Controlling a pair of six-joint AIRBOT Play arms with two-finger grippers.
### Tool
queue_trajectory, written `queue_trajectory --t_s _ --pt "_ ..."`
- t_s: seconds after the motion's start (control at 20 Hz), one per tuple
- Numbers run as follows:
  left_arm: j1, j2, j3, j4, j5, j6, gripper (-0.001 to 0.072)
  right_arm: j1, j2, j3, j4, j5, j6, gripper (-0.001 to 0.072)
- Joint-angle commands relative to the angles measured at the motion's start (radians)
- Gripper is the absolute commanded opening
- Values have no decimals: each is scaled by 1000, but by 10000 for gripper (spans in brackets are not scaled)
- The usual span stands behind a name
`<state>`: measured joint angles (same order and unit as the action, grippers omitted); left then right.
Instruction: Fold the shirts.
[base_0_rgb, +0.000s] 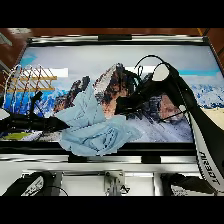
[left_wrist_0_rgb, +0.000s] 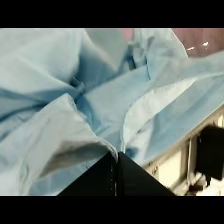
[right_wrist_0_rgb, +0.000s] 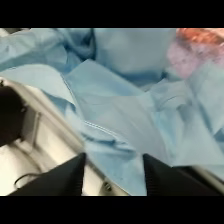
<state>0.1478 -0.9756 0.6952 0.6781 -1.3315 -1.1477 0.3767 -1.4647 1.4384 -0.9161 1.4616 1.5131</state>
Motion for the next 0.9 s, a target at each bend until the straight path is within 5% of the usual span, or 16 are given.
queue_trajectory --t_s 0.0,0.05,0.1,0.4,0.5,0.6,0.85 --pt "2 -115 -22 -15 124 20 182 -3 -27 6 -106 -82 -14 495" --pt "2 -135 -9 -14 116 36 389 -4 -27 25 -140 -66 -26 495" --pt "2 -141 7 -12 103 74 429 -4 -27 45 -177 -49 -34 495" --pt "67 -69 212 268 65 113 433 -4 -25 143 -322 81 -32 501" --pt "66 -36 229 402 40 98 562 -4 -22 143 -351 123 -32 501" --pt "60 -15 196 402 -5 96 621 -4 -22 143 -351 141 -30 501" --pt "3 63 -23 397 24 99 616 -4 -22 143 -343 180 -28 501"
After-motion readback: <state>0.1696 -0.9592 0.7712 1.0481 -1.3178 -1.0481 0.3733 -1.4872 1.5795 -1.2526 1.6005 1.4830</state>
